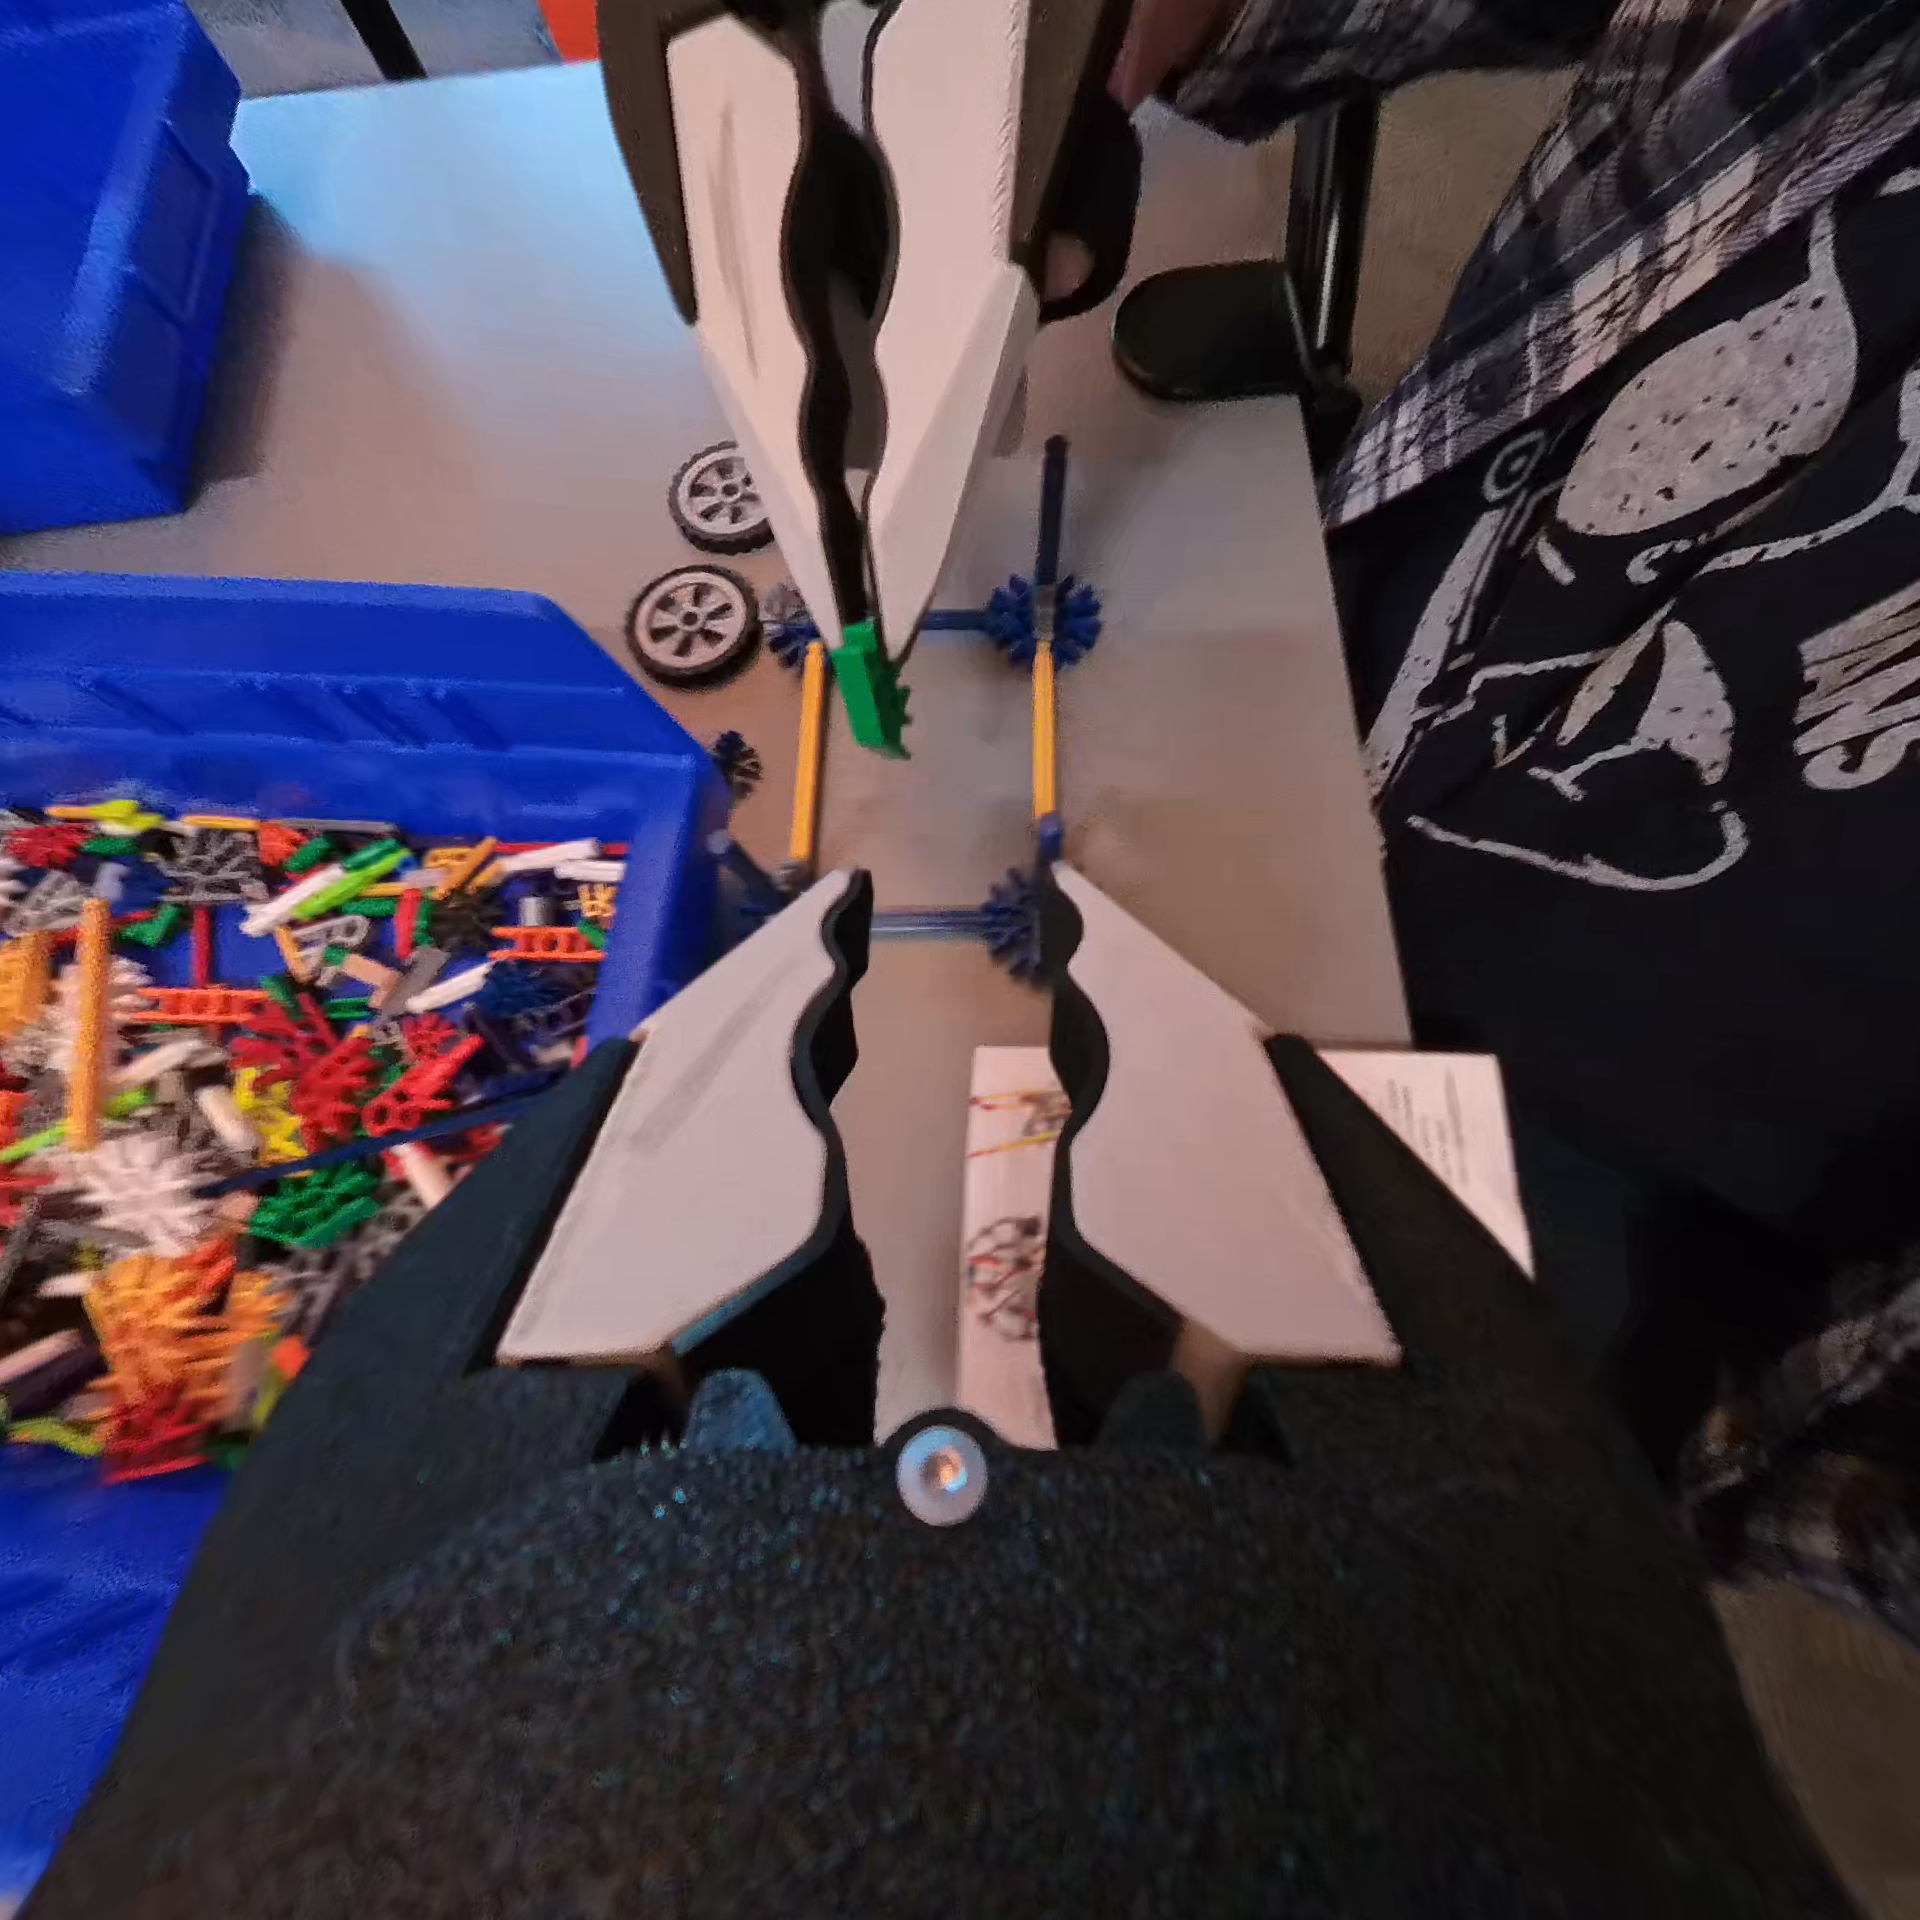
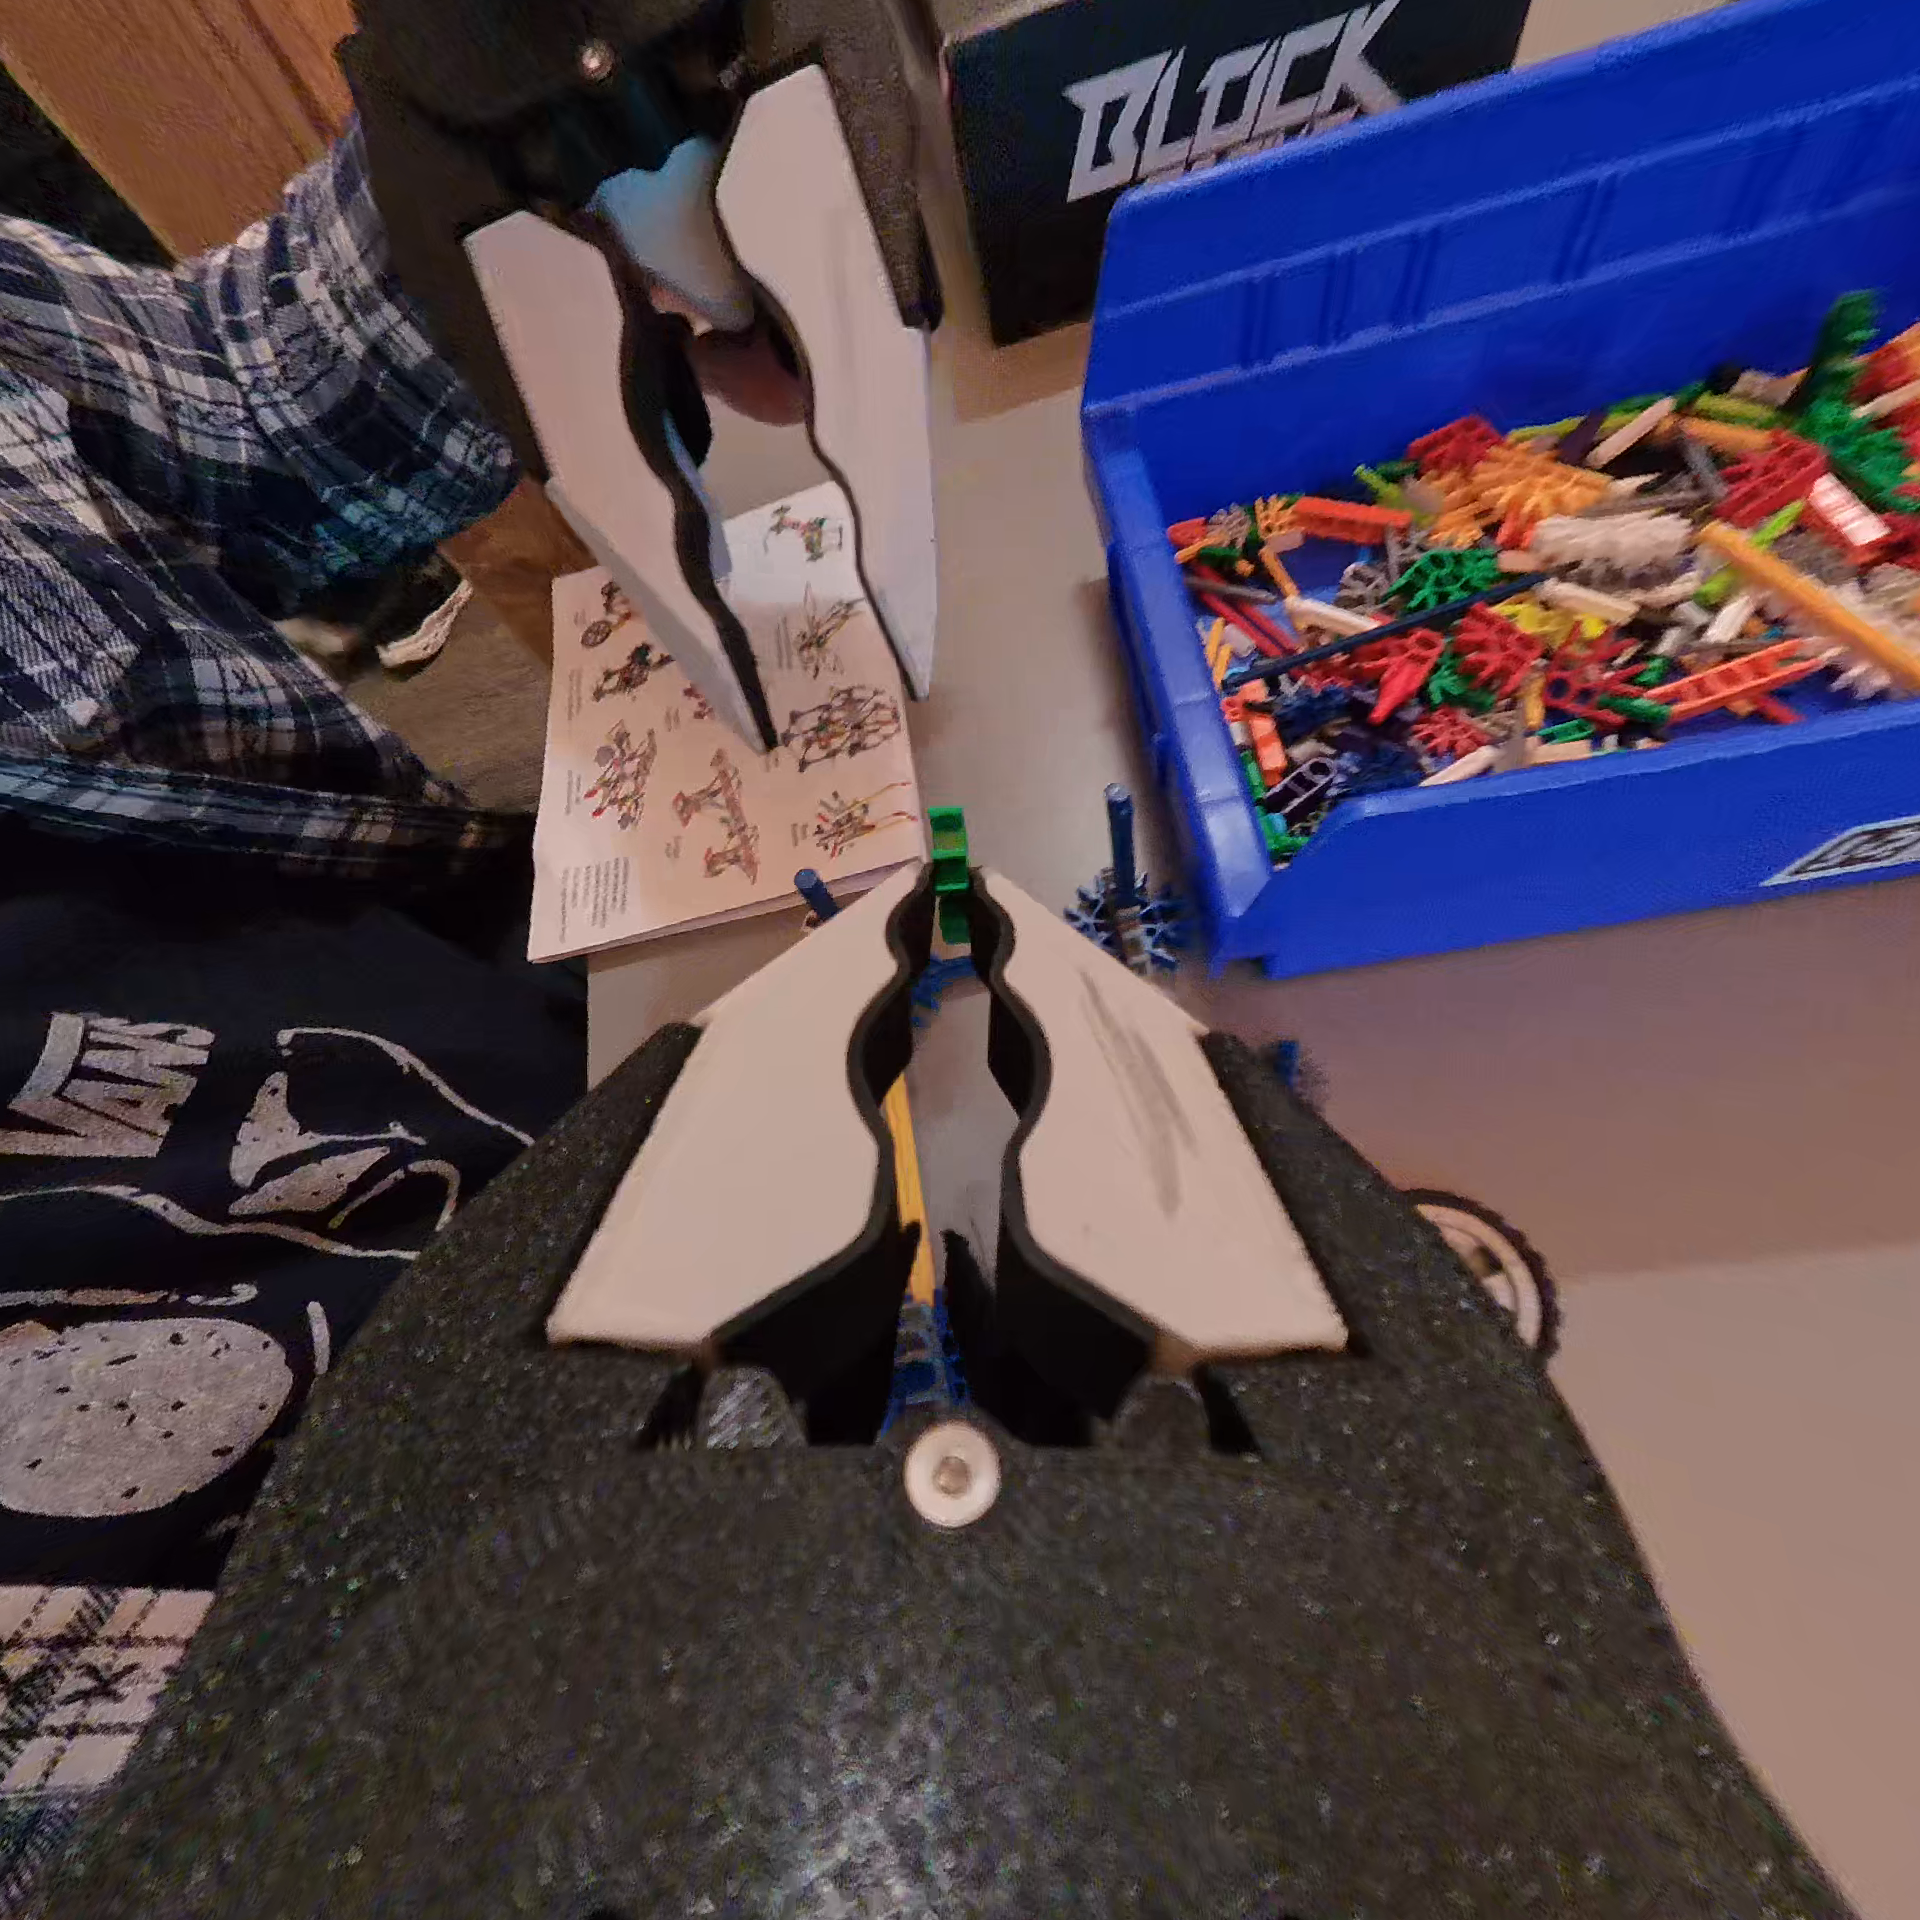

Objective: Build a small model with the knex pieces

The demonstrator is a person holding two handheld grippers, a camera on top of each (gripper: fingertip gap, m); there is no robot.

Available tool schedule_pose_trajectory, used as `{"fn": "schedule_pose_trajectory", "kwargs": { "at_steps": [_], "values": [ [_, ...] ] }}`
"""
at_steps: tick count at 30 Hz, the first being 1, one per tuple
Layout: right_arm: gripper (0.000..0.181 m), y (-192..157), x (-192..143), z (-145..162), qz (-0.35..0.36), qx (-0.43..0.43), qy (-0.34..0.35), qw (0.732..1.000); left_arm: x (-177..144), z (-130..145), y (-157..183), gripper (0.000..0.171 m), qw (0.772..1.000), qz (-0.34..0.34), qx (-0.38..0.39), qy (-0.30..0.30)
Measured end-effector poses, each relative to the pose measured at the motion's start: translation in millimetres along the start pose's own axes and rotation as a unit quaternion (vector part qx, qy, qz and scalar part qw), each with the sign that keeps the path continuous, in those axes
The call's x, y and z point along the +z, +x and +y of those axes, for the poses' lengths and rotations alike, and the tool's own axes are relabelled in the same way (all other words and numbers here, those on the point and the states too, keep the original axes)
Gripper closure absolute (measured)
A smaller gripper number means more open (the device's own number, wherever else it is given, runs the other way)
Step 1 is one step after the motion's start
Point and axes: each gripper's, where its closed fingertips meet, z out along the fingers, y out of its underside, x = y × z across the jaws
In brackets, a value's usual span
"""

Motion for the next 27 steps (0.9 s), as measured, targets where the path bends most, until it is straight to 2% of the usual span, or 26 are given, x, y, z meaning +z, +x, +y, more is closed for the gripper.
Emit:
{"fn": "schedule_pose_trajectory", "kwargs": {
  "at_steps": [5,10,16,20,27],
  "values": [
    [0.176,-15.1,12.0,6.0,-0.029,0.014,-0.011,0.999,20.0,2.0,18.4,0.142,0.999,-0.017,-0.016,0.039],
    [0.176,-23.1,19.5,10.5,-0.042,0.021,-0.024,0.999,36.8,7.4,18.3,0.142,0.998,-0.036,-0.025,0.048],
    [0.177,-26.6,21.0,7.3,-0.051,0.029,-0.015,0.998,37.2,6.4,18.3,0.146,0.996,-0.026,-0.038,0.073],
    [0.177,-29.7,22.7,8.9,-0.06,0.031,-0.006,0.998,39.3,10.7,18.5,0.156,0.997,-0.022,-0.037,0.07],
    [0.176,-31.3,22.3,8.7,-0.063,0.039,0.023,0.997,39.4,9.9,18.8,0.16,0.996,-0.017,-0.039,0.082]
  ]
}}
